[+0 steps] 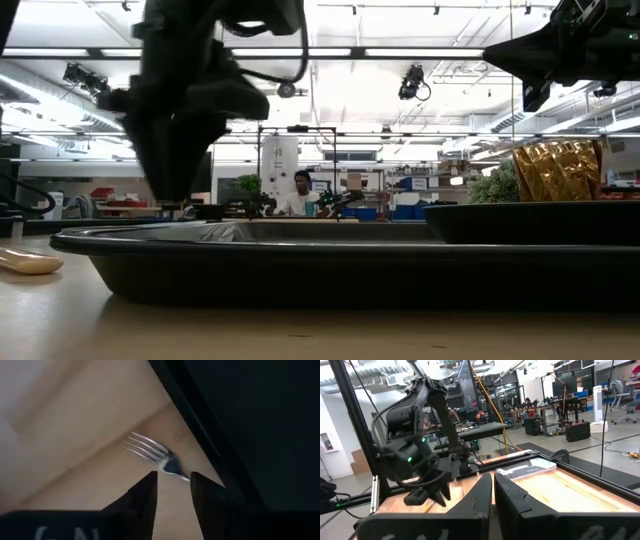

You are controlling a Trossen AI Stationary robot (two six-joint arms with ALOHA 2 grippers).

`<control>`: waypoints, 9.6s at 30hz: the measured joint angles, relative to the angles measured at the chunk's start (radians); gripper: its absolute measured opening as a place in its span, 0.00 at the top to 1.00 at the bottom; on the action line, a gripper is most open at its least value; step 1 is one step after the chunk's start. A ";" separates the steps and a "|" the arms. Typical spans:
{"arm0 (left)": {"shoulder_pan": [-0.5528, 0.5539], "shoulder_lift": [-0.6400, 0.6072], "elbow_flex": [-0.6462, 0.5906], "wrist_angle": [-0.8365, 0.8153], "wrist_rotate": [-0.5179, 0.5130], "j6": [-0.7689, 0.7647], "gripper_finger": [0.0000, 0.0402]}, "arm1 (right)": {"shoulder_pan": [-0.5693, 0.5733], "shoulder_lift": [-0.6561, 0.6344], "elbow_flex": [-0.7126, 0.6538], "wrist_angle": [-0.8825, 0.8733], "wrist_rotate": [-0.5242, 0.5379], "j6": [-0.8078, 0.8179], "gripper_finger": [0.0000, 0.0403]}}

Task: Pick and place plate/cup/fork/spoon on tray
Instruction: Put the orange fork to the left of the black plate on the black serving tray, then put the yellow spoon to the left of the orange fork on the black serving tray

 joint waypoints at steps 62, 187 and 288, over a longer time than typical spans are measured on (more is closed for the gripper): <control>-0.080 0.066 -0.092 0.152 0.072 -0.356 0.95 | 0.000 0.000 0.000 0.000 0.000 0.000 0.93; -0.167 -0.039 -0.083 0.463 -0.168 -0.618 0.77 | 0.000 0.000 0.000 0.000 0.000 0.000 0.93; -0.250 -0.039 -0.237 0.146 0.095 0.932 0.65 | 0.000 0.000 0.000 0.000 0.000 0.000 0.93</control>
